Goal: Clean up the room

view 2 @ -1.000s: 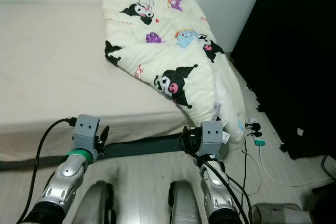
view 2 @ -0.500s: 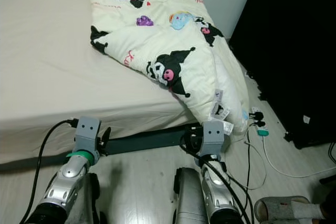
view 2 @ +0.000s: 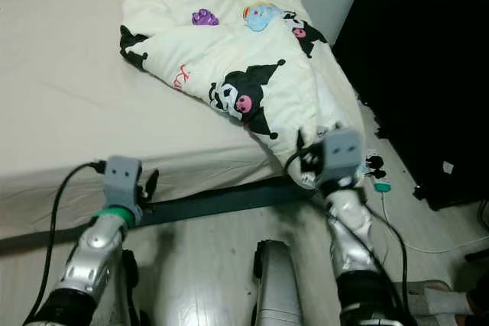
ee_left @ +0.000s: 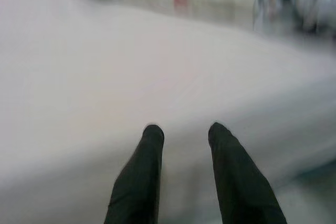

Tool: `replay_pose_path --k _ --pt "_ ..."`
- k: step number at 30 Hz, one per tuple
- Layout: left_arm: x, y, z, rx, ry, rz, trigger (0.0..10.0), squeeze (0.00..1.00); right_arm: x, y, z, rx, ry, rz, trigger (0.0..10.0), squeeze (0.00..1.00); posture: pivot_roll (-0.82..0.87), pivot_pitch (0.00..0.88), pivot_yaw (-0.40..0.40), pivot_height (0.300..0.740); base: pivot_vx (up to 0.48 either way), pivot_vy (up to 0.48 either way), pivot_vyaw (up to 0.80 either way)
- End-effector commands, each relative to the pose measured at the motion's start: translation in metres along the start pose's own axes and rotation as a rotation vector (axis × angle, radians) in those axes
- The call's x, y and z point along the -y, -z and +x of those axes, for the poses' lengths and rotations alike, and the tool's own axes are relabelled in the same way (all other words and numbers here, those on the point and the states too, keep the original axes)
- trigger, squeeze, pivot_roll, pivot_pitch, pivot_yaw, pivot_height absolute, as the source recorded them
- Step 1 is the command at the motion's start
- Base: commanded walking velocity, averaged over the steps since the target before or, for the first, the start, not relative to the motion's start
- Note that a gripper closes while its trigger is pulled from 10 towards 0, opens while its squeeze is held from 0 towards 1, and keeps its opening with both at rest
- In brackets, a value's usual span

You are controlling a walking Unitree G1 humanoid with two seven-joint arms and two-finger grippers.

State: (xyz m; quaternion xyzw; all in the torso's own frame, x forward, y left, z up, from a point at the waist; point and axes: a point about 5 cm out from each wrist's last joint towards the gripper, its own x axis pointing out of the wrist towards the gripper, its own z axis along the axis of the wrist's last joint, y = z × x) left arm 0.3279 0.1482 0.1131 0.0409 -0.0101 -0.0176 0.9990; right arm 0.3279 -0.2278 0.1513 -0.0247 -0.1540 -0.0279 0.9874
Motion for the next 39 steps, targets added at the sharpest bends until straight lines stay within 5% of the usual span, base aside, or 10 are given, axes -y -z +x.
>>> replay_pose_path --k 1,9,16,23,34,35,36,37,38,39 --pt "-0.007 -0.03 0.008 0.075 -0.018 -0.056 10.0 0.0 0.019 0.014 -0.001 -0.084 0.061 0.139 10.0 0.0 0.02 0.134 0.01 0.501 0.0 0.0 0.0" --pt "-0.011 -0.073 0.01 0.161 0.007 -0.173 10.0 0.0 0.019 0.025 0.016 -0.191 -0.03 0.324 10.0 0.0 0.06 0.173 0.015 0.501 0.0 0.0 0.0" --pt "-0.016 -0.072 -0.008 0.122 0.023 -0.203 10.0 0.0 0.015 0.021 0.033 -0.258 -0.105 0.21 10.0 0.0 0.13 0.209 -0.01 0.501 0.0 0.0 0.0" --pt "-0.028 -0.063 -0.029 0.059 -0.03 -0.172 10.0 0.0 0.028 0.012 0.044 -0.261 -0.001 0.091 10.0 0.0 0.19 0.246 -0.006 0.501 0.0 0.0 0.0" --pt "-0.036 -0.068 -0.04 0.018 -0.041 -0.154 10.0 0.0 0.05 -0.001 0.051 -0.226 0.083 0.151 10.0 0.0 0.24 0.285 0.011 0.501 0.0 0.0 0.0" --pt "-0.037 -0.068 -0.042 0.012 -0.046 -0.148 10.0 0.0 0.05 0.001 0.05 -0.233 0.073 0.221 6.9 0.0 0.24 0.289 0.012 0.501 0.0 0.0 0.0" --pt "-0.037 -0.068 -0.042 0.012 -0.046 -0.148 10.0 0.0 0.05 0.001 0.05 -0.233 0.073 0.221 6.9 0.0 0.24 0.289 0.012 0.501 0.0 0.0 0.0" --pt "-0.039 -0.067 -0.044 0.006 -0.052 -0.142 10.0 0.0 0.049 0.003 0.05 -0.243 0.061 0.291 4.4 0.0 0.24 0.29 0.012 0.501 0.0 0.0 0.0" --pt "-0.039 -0.067 -0.044 0.006 -0.052 -0.142 10.0 0.0 0.049 0.003 0.05 -0.243 0.061 0.291 4.4 0.0 0.24 0.29 0.012 0.501 0.0 0.0 0.0" --pt "-0.04 -0.067 -0.046 -0.001 -0.058 -0.138 10.0 0.0 0.047 0.005 0.049 -0.247 0.055 0.331 0.0 0.0 0.25 0.293 0.012 0.501 0.0 0.0 0.0"
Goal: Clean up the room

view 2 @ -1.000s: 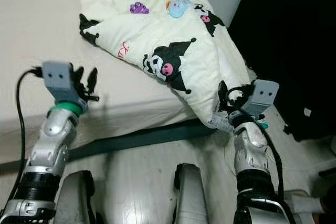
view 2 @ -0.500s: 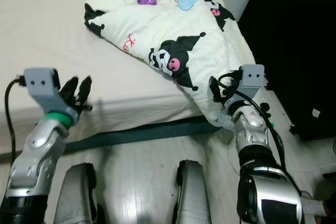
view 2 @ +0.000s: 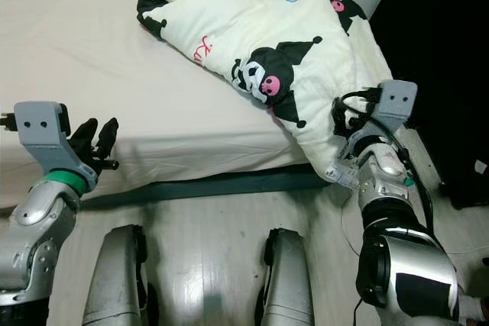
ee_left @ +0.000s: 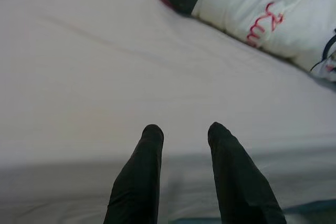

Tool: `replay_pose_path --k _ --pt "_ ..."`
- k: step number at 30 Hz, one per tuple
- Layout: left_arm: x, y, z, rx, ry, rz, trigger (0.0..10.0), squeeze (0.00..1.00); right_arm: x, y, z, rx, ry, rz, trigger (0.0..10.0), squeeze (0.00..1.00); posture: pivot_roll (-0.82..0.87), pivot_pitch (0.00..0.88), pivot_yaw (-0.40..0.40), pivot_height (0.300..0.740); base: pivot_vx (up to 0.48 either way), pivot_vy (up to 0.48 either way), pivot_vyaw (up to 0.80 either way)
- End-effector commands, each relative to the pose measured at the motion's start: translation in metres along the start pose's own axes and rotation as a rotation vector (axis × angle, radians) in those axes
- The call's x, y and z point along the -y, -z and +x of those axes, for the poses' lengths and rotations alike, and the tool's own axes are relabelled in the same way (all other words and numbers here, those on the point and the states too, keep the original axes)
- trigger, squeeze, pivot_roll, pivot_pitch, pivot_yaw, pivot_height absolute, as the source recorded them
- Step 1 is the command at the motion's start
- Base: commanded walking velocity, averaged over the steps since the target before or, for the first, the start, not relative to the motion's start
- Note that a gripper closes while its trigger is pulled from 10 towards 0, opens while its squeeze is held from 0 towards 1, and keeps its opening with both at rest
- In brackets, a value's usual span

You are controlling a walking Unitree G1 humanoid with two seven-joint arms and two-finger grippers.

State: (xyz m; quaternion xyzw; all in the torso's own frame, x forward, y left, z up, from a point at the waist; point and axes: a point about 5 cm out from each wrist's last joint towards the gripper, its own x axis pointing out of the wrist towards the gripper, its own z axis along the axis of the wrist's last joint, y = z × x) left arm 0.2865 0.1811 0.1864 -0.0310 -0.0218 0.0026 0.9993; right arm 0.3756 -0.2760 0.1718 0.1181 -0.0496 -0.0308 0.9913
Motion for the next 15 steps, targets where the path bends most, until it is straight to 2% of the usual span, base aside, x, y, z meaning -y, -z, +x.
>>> replay_pose_path --k 1,7,15 --pt "-0.0038 0.0038 -0.0049 -0.024 -0.017 0.006 10.0 0.0 0.0035 0.0074 -0.0028 -0.031 0.008 0.054 0.0 0.0 0.25 0.293 0.012 0.501 0.0 0.0 0.0" --pt "-0.0049 0.0044 -0.008 -0.046 -0.026 0.007 10.0 0.0 -0.0029 0.0111 -0.0026 -0.034 -0.049 0.082 0.0 0.0 0.25 0.295 0.019 0.501 0.0 0.0 0.0" --pt "-0.0023 0.0048 -0.0061 -0.06 -0.021 0.006 10.0 0.0 -0.0043 0.0087 -0.0024 -0.024 -0.095 0.063 0.0 0.0 0.23 0.29 0.022 0.501 0.0 0.0 0.0"
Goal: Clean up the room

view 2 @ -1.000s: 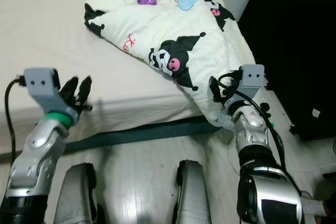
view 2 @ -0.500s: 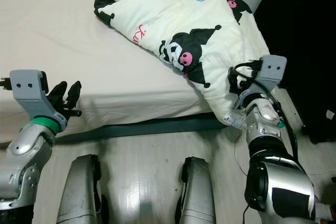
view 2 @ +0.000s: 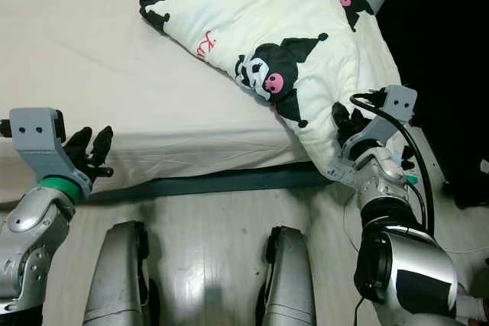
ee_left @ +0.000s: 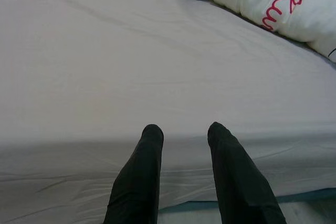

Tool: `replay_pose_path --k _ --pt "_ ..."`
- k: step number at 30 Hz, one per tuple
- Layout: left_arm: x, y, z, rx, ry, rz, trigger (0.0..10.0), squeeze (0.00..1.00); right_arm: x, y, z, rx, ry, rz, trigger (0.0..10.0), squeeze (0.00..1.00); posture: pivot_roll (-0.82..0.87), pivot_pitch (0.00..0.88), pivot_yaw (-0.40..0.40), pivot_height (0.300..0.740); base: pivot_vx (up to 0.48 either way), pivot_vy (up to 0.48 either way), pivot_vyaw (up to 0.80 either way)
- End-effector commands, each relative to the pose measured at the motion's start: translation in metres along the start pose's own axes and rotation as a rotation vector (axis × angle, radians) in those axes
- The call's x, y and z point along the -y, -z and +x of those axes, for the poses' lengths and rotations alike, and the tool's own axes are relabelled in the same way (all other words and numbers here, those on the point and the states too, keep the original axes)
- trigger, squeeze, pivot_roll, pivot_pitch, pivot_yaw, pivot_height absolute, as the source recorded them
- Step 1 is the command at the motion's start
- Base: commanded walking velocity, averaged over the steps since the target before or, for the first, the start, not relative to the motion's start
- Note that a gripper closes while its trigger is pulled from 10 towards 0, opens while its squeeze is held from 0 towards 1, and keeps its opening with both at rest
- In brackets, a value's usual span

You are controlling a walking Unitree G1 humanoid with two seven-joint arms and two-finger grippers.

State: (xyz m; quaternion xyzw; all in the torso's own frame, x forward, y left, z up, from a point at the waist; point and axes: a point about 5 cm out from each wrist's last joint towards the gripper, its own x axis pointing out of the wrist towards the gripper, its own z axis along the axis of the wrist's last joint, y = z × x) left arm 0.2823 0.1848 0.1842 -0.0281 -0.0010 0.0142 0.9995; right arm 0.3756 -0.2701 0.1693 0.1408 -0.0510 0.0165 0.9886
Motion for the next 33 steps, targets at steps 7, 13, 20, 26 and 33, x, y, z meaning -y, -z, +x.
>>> replay_pose_path --k 7,13,20,26,33 --pt "0.006 0.005 0.001 -0.033 0.01 -0.008 10.0 0.0 -0.015 0.001 0.002 -0.009 -0.16 -0.079 0.0 0.0 0.21 0.279 0.017 0.501 0.0 0.0 0.0" --pt "0.008 0.005 0.003 -0.034 0.013 -0.015 10.0 0.0 -0.029 0.006 0.003 -0.032 -0.285 -0.133 0.0 0.0 0.2 0.275 0.012 0.501 0.0 0.0 0.0" --pt "0.015 0.009 0.004 -0.042 0.024 -0.03 10.0 0.0 -0.027 0.025 -0.005 -0.087 -0.255 -0.183 10.0 1.0 0.18 0.27 0.005 0.501 0.0 0.0 0.0" --pt "0.015 0.01 0.005 -0.044 0.023 -0.033 10.0 0.0 -0.022 0.026 -0.007 -0.082 -0.226 -0.157 10.0 0.82 0.17 0.268 0.002 0.501 0.0 0.0 0.0" --pt "0.015 0.011 0.006 -0.044 0.018 -0.037 10.0 0.0 -0.025 0.012 -0.001 -0.026 -0.242 -0.111 10.0 0.0 0.17 0.265 -0.006 0.501 0.0 0.0 0.0"
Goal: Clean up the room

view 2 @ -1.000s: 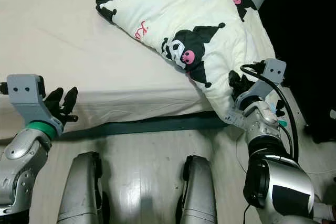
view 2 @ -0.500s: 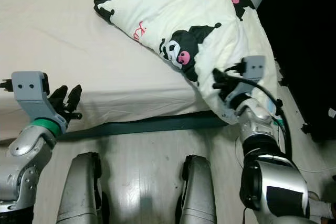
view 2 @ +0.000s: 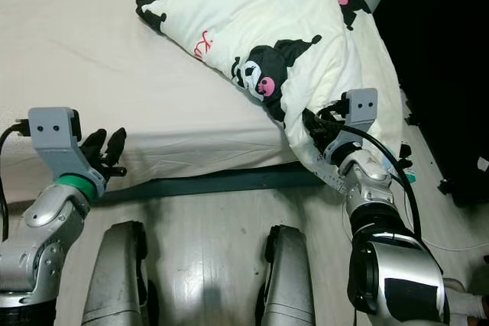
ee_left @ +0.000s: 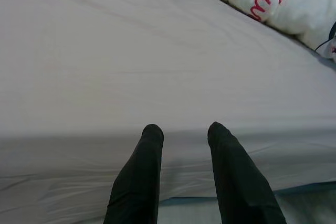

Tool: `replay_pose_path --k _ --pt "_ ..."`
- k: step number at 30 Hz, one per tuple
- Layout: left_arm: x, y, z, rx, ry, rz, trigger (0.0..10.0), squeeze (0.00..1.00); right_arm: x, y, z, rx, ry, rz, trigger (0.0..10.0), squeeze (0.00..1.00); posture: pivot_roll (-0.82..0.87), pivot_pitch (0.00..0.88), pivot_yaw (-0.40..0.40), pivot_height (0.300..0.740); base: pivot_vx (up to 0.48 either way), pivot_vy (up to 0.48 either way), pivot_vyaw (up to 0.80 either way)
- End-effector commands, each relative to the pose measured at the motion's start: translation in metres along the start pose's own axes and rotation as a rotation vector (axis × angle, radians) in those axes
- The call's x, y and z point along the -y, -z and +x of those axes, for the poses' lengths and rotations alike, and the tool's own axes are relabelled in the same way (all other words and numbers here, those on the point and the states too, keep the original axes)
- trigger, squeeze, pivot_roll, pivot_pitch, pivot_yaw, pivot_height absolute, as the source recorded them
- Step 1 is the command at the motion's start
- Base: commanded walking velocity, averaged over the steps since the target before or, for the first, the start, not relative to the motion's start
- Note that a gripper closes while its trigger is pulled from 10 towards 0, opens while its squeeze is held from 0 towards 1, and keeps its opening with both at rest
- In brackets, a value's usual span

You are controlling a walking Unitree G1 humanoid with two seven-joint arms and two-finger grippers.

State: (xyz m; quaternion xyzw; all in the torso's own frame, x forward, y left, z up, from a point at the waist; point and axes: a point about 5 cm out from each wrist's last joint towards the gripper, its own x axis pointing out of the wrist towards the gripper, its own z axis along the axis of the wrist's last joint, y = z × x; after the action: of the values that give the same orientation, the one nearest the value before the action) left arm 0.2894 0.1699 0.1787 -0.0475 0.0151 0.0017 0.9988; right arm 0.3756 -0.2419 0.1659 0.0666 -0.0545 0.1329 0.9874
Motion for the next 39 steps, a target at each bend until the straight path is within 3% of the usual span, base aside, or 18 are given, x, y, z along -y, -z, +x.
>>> replay_pose_path --k 1,10,16,17,18,19,27,30,32,33,35,36,38,39 --pt "0.0 0.004 -0.001 -0.01 -0.008 0.0 10.0 0.0 0.0 -0.004 0.0 0.03 -0.019 0.033 10.0 0.0 0.17 0.265 -0.006 0.501 0.0 0.0 0.0" --pt "0.002 0.005 0.0 -0.009 -0.007 -0.004 10.0 0.0 -0.006 -0.037 0.01 0.178 -0.089 0.042 10.0 0.0 0.17 0.263 -0.005 0.501 0.0 0.0 0.0" --pt "0.003 0.005 0.001 -0.009 -0.004 -0.004 10.0 0.0 -0.005 -0.026 0.008 0.142 -0.073 0.055 10.0 0.0 0.16 0.261 -0.005 0.501 0.0 0.0 0.0" --pt "0.003 0.005 0.001 -0.009 -0.004 -0.005 10.0 0.0 -0.006 -0.02 0.006 0.121 -0.072 0.054 1.4 0.0 0.16 0.26 -0.005 0.501 0.0 0.0 0.0" --pt "0.003 0.005 0.001 -0.009 -0.004 -0.005 10.0 0.0 -0.006 -0.02 0.006 0.121 -0.072 0.054 1.4 0.0 0.16 0.26 -0.005 0.501 0.0 0.0 0.0" --pt "0.003 0.005 0.001 -0.008 -0.004 -0.005 10.0 0.0 -0.007 -0.016 0.005 0.108 -0.076 0.062 0.0 0.0 0.16 0.259 -0.005 0.501 0.0 0.0 0.0" --pt "0.002 0.005 0.002 -0.007 -0.004 -0.004 10.0 0.0 -0.013 0.008 0.001 0.002 -0.085 0.084 0.0 0.0 0.16 0.257 -0.003 0.501 0.0 0.0 0.0" --pt "0.002 0.005 0.003 -0.006 -0.005 -0.004 10.0 0.0 -0.02 0.011 0.002 -0.005 -0.138 0.089 0.0 0.0 0.16 0.256 -0.004 0.501 0.0 0.0 0.0" --pt "0.002 0.005 0.003 -0.006 -0.004 -0.005 10.0 0.0 -0.037 0.012 0.004 0.009 -0.274 0.078 0.0 0.0 0.16 0.256 -0.002 0.501 0.0 0.0 0.0" --pt "0.002 0.005 0.003 -0.006 -0.004 -0.005 10.0 0.0 -0.037 0.012 0.004 0.009 -0.274 0.078 0.0 0.0 0.16 0.256 -0.002 0.501 0.0 0.0 0.0" --pt "0.003 0.006 0.003 -0.008 -0.001 -0.005 10.0 0.0 -0.07 0.02 0.005 -0.014 -0.492 0.053 0.0 0.0 0.15 0.256 0.0 0.501 0.0 0.0 0.0" --pt "0.003 0.006 0.003 -0.008 -0.001 -0.005 10.0 0.0 -0.07 0.02 0.005 -0.014 -0.492 0.053 0.0 0.0 0.15 0.256 0.0 0.501 0.0 0.0 0.0" --pt "0.005 0.005 0.004 -0.007 0.006 -0.006 10.0 0.0 -0.115 0.039 -0.004 -0.094 -0.753 0.049 0.0 0.0 0.15 0.253 0.0 0.501 0.0 0.0 0.0" --pt "0.006 0.005 0.005 -0.007 0.007 -0.006 10.0 0.0 -0.127 0.044 -0.007 -0.116 -0.815 0.052 0.0 0.0 0.15 0.253 0.0 0.501 0.0 0.0 0.0"
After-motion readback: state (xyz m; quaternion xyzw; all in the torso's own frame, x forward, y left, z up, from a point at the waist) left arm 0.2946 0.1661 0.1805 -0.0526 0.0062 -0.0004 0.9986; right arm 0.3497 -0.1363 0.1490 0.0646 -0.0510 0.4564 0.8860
